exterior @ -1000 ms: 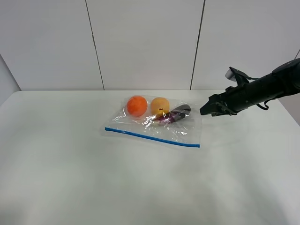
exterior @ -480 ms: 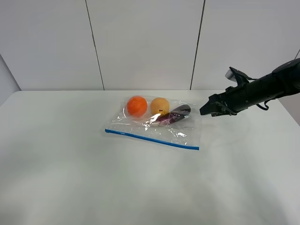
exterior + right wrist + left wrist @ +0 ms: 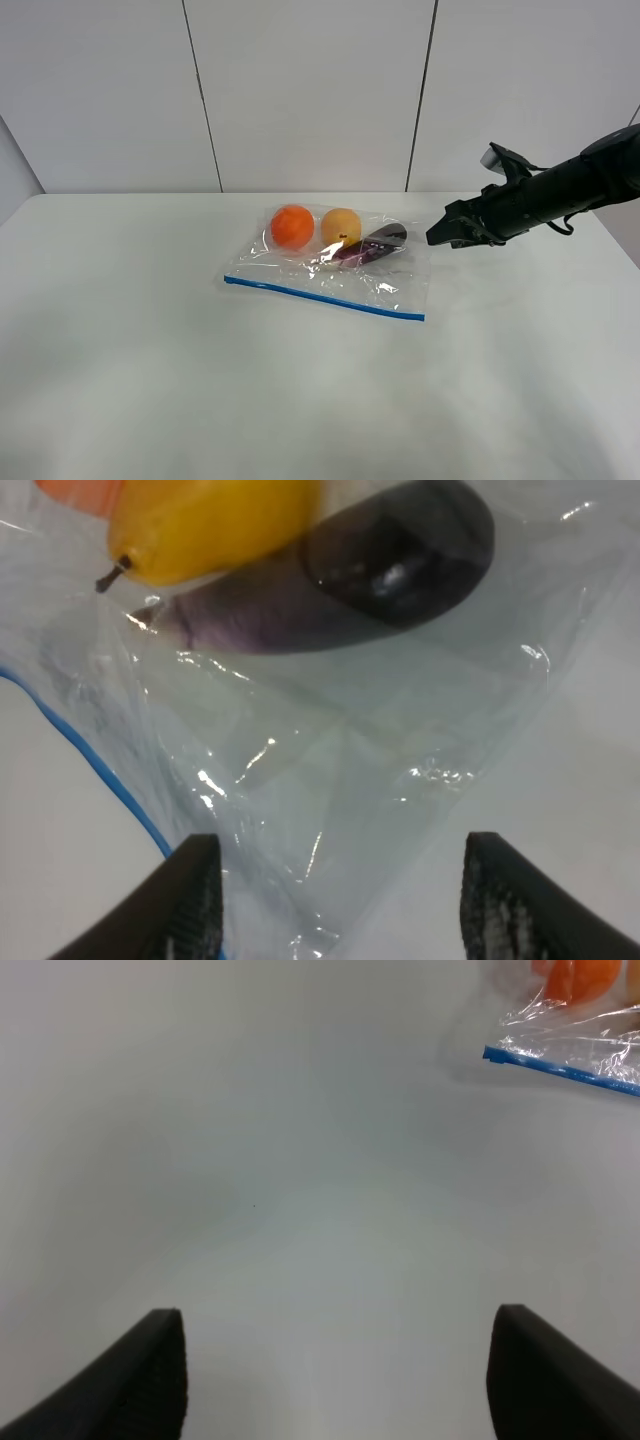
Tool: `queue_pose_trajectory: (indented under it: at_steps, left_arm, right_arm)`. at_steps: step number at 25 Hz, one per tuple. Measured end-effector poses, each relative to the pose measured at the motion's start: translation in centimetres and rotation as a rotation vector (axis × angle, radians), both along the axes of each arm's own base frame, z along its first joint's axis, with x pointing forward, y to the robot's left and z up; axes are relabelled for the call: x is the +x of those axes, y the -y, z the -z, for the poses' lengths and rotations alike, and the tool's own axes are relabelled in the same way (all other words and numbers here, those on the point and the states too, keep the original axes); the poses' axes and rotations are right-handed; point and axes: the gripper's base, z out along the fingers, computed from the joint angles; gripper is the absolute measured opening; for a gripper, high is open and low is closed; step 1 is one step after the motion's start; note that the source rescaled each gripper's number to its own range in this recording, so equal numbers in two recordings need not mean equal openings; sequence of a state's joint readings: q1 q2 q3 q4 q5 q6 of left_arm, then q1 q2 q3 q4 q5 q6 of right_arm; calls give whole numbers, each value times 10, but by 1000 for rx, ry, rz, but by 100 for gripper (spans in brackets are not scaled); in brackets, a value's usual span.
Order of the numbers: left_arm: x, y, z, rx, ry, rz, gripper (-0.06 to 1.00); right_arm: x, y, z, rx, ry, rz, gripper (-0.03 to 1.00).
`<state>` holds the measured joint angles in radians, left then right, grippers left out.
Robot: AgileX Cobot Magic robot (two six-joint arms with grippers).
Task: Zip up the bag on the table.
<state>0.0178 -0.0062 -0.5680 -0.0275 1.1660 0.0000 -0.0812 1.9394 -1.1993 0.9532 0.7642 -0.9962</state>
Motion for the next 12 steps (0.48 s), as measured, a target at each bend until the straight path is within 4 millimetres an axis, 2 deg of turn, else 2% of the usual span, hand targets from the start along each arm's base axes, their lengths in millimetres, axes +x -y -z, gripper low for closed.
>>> queue_pose_trajectory:
  at_steps: [12]
  left_arm:
    - [0, 0, 0, 0, 0, 0, 81]
  right_arm:
    - [4, 17, 5, -256, 89, -39, 66]
